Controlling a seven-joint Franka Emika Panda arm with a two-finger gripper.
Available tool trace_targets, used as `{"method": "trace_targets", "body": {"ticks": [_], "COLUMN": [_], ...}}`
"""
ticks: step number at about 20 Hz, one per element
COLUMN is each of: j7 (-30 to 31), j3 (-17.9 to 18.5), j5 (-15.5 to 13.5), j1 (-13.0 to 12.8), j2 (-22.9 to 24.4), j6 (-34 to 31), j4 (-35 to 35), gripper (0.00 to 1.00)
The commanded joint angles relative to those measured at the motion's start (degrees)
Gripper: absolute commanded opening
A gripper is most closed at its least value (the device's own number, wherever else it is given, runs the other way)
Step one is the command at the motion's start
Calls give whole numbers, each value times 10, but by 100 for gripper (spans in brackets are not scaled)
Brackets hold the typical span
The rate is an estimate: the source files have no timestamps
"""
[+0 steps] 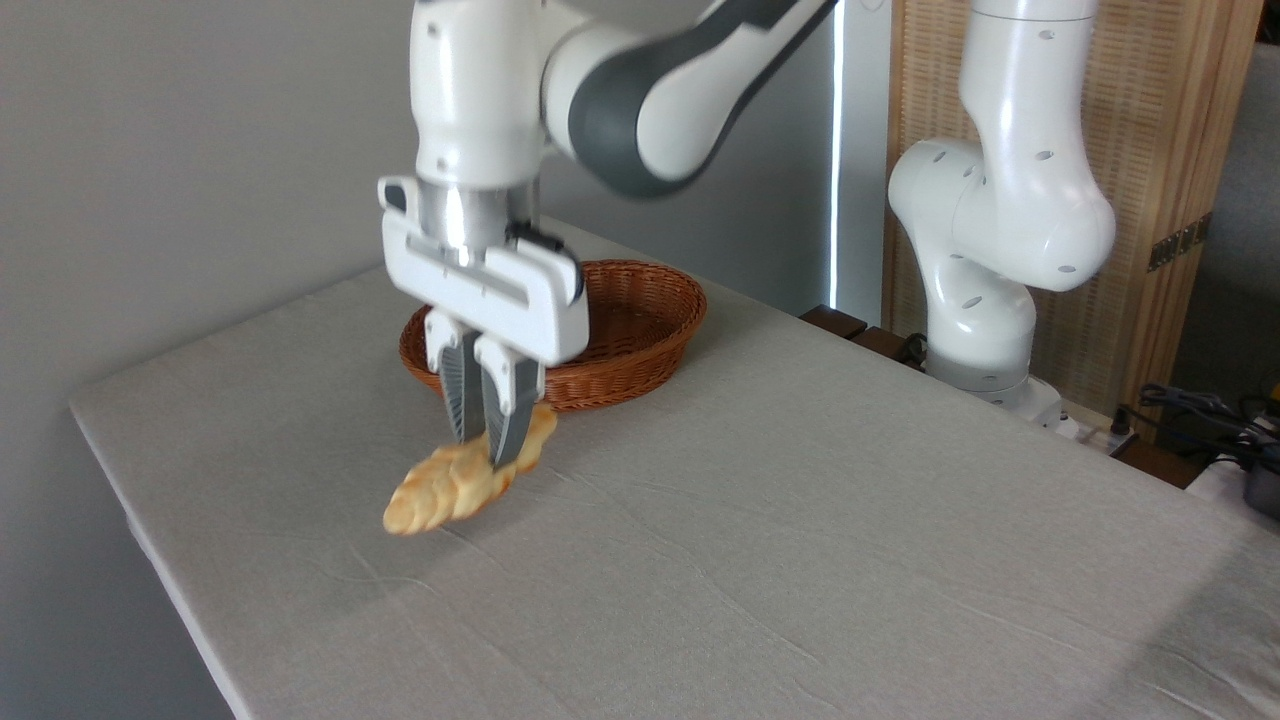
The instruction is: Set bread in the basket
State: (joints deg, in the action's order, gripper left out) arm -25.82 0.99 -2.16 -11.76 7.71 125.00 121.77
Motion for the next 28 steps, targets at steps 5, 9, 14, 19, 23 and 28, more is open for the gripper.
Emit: {"method": "trace_targets", "body": {"ticks": [5,9,14,19,23,28], "j7": [9,28,28,27,23,2], "j3": [8,8,8,7,3,17], "j5": [-12,-13,-13,-44,-44,29], "j1": [-129,-232,-260,-260,-266,-252], "j2": [135,142,136,129,126,125], "j6": [-220,-290,-281,-216,-215,-208], "j4": [7,15,42,42,42,12], "gripper": [31,44,100,100,100,100]}}
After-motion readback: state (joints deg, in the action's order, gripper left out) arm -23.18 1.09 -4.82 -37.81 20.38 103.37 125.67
